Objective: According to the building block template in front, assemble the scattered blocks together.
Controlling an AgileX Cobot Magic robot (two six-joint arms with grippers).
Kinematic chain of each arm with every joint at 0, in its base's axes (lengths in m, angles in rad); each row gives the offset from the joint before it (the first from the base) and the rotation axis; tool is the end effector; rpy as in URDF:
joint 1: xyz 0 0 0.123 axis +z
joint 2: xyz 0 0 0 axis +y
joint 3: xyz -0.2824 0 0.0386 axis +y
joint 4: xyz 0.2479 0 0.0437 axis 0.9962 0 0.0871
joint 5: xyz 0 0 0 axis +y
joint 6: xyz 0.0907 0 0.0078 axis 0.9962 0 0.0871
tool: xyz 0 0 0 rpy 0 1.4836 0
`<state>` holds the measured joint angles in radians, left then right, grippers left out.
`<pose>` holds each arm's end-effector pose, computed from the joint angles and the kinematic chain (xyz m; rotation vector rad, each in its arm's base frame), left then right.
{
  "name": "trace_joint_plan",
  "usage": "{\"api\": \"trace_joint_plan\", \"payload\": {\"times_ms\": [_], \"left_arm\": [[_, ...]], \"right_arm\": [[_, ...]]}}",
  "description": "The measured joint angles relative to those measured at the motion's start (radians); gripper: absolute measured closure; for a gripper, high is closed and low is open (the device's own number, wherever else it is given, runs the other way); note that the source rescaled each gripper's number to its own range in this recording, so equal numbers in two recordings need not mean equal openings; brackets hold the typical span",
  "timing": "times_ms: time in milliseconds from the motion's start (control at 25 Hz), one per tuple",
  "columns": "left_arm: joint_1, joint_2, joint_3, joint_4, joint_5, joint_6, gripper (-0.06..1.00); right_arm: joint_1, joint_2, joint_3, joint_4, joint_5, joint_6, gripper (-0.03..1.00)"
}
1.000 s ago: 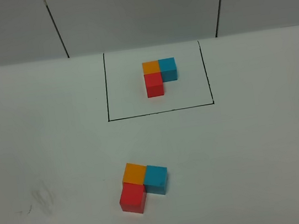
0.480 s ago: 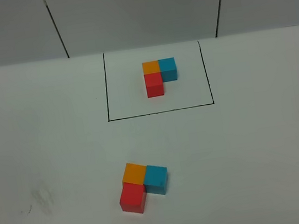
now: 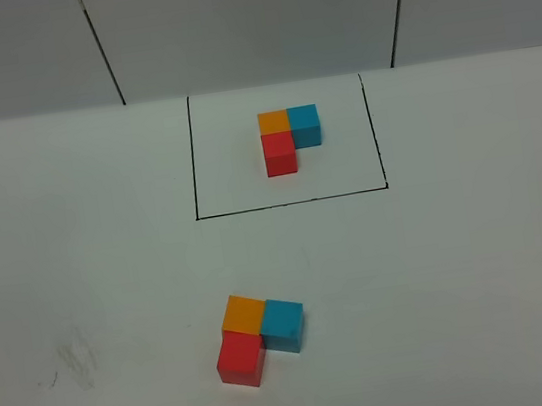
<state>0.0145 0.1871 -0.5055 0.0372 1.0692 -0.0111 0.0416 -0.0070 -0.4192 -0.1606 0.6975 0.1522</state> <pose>0.0230 0.0033 0.2764 -0.0264 2.2340 0.0480 0.0145 -0.0088 0.2858 0.0639 1.7466 -0.0386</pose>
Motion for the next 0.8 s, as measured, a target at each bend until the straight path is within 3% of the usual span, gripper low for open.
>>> {"api": "trace_joint_plan", "payload": {"times_ms": [640,800], "left_arm": [[0.0,0.0,0.0,0.0,0.0,0.0,0.94],[0.0,0.0,0.0,0.0,0.0,0.0,0.94]], "right_arm": [[0.0,0.0,-0.002,0.021,0.0,0.004,0.16],[0.0,-0.001,-0.038,0.029,0.046,0.005,0.16]]}}
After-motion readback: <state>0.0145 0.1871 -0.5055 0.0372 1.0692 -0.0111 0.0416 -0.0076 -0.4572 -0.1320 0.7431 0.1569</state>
